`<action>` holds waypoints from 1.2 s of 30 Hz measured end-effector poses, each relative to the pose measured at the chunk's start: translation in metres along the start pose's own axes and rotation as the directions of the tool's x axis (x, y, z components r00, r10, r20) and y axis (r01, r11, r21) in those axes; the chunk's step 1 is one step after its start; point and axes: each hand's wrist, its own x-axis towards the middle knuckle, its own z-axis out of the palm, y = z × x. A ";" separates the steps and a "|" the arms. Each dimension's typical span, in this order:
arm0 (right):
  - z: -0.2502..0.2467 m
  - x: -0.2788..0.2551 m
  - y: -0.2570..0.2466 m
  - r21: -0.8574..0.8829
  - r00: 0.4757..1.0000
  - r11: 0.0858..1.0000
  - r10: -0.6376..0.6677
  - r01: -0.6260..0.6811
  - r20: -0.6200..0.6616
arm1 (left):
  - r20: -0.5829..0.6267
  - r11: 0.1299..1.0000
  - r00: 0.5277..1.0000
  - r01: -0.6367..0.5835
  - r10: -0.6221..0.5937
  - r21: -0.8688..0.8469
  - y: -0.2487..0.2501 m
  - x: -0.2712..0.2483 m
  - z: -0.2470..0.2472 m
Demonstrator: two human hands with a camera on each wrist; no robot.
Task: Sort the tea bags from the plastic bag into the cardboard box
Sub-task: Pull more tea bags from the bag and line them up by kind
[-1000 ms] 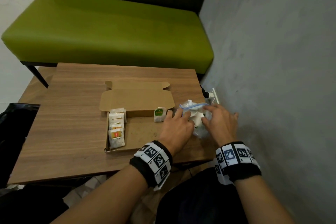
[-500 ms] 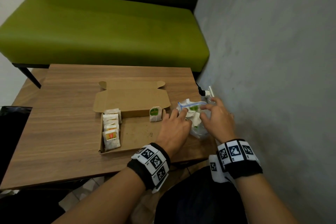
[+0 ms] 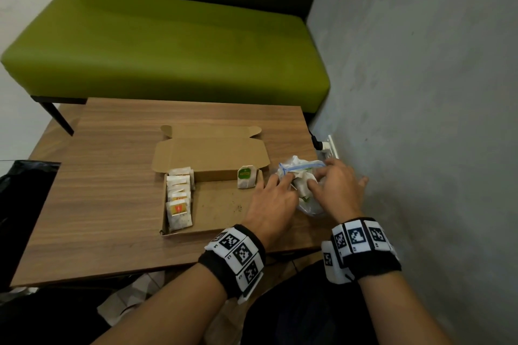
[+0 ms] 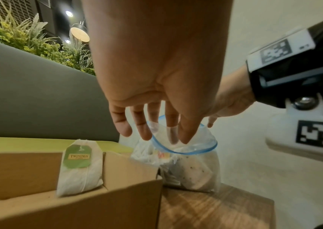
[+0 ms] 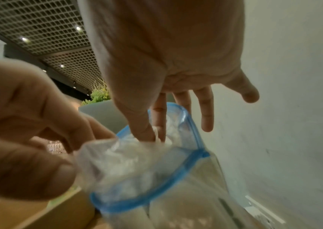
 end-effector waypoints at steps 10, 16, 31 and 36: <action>-0.032 -0.017 0.005 0.603 0.995 0.798 0.068 -0.010 -0.075 | -0.295 0.941 0.953 -0.037 -0.068 -0.335 0.006 -0.006 -0.001; -0.028 -0.022 -0.008 0.778 0.998 0.628 0.053 -0.018 -0.020 | -0.357 0.820 0.913 -0.043 -0.200 -0.571 0.013 -0.005 0.000; -0.033 -0.035 -0.005 0.784 0.976 0.583 -0.085 0.213 -0.203 | -0.103 0.103 0.924 -0.069 -0.367 -0.992 -0.018 -0.012 -0.020; -0.034 -0.039 -0.020 0.776 0.976 0.592 -0.156 0.218 -0.155 | -0.105 0.043 0.920 -0.096 -0.378 -0.995 -0.024 -0.021 -0.026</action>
